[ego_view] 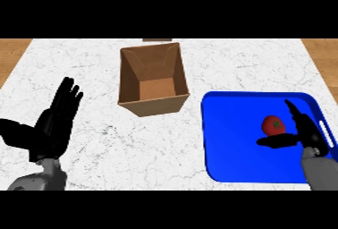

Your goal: Pick the tomato from the tray and place it in the cardboard box

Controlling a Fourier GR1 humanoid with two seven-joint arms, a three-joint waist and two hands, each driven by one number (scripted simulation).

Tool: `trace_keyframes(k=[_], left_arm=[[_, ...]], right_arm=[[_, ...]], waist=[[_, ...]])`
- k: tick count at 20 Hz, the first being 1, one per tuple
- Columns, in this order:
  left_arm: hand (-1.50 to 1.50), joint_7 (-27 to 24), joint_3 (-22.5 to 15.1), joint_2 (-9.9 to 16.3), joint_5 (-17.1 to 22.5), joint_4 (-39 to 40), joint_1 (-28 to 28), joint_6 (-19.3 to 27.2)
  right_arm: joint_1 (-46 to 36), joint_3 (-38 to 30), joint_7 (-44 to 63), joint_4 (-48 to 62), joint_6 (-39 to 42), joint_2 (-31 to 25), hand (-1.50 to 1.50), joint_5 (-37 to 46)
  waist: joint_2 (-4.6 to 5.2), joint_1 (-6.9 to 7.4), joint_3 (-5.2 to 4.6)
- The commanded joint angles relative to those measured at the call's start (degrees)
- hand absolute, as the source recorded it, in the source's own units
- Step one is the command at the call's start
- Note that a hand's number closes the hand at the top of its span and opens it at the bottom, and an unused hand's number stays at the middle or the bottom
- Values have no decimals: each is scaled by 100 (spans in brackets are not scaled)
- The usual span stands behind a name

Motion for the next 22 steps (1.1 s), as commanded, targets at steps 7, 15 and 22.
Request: trace_keyframes(k=[7, 15, 22], left_arm=[[0, 149, 151, 119, 111, -114, -35, -124], [0, 119, -309, -36, 84, 22, -356, -367], [0, 219, -693, -169, 40, 177, -642, -539]], right_arm=[[-199, 245, -600, 354, -198, -261, 150, 629], [-1385, 2609, 517, -30, -543, 1511, 150, 2192], [-2968, 3784, 1779, 331, -520, 1545, 150, 2704]], waist=[[1, 11, 0], [102, 1049, -71], [122, 1549, -56]])
